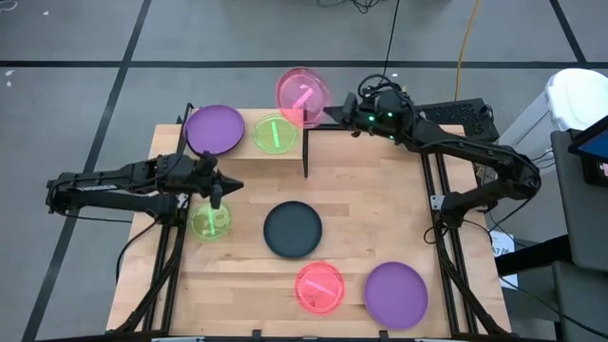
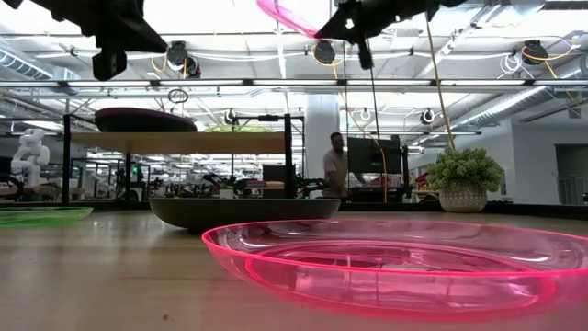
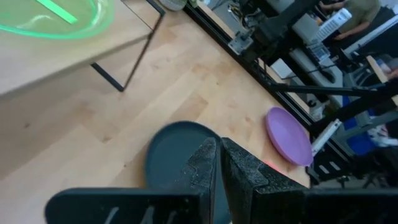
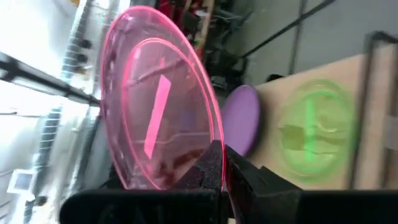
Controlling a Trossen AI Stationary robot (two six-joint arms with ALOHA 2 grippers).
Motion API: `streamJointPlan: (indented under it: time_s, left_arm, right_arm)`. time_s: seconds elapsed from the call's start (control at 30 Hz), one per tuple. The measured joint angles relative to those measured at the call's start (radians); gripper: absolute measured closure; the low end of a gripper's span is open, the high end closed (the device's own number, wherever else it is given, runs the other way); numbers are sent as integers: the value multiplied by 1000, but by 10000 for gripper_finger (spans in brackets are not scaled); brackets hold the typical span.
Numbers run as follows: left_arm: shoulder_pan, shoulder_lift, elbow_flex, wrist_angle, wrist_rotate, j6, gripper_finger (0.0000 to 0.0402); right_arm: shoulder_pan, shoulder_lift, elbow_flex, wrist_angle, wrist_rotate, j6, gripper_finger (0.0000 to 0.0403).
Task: Place and stack plates onto a shelf
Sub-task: Stack the top pink plate on the green plate
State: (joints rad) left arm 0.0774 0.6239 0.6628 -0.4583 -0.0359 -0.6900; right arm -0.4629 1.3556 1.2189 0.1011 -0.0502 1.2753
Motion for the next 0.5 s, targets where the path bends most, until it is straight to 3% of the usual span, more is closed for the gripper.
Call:
streamJointPlan:
  time_s: [0.17,0.5]
  left_arm:
    - [-39,0,0,0,-12,-20,373]
    - [-77,0,0,0,-46,-53,374]
  right_arm:
    - [-7,77,44,103,-36,26,403]
    - [-22,221,159,106,-91,14,403]
